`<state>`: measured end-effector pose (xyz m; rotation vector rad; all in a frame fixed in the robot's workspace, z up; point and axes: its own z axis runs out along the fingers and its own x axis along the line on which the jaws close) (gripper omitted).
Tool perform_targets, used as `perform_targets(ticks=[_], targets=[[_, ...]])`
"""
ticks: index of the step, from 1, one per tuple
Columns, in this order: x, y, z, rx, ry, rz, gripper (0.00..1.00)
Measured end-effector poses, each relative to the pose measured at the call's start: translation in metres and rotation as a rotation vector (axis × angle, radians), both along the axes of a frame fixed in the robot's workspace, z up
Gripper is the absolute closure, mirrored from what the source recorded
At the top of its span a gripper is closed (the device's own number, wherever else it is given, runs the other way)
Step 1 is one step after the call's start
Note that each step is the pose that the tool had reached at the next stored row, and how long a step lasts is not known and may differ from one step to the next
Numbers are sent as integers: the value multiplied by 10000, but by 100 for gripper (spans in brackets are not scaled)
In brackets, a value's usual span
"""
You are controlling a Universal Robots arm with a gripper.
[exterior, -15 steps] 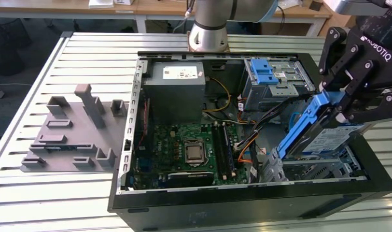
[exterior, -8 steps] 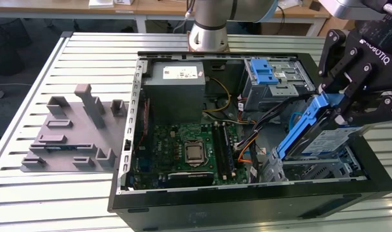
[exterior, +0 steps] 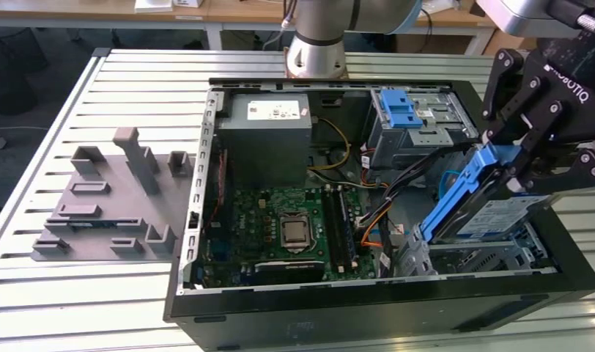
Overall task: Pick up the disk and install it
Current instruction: 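Insert the disk into the insertion slot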
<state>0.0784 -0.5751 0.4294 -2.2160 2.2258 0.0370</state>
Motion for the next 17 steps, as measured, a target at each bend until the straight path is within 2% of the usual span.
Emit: perform_targets(ticks=[17], targets=[[2, -5, -100, 0, 0, -7, 64]])
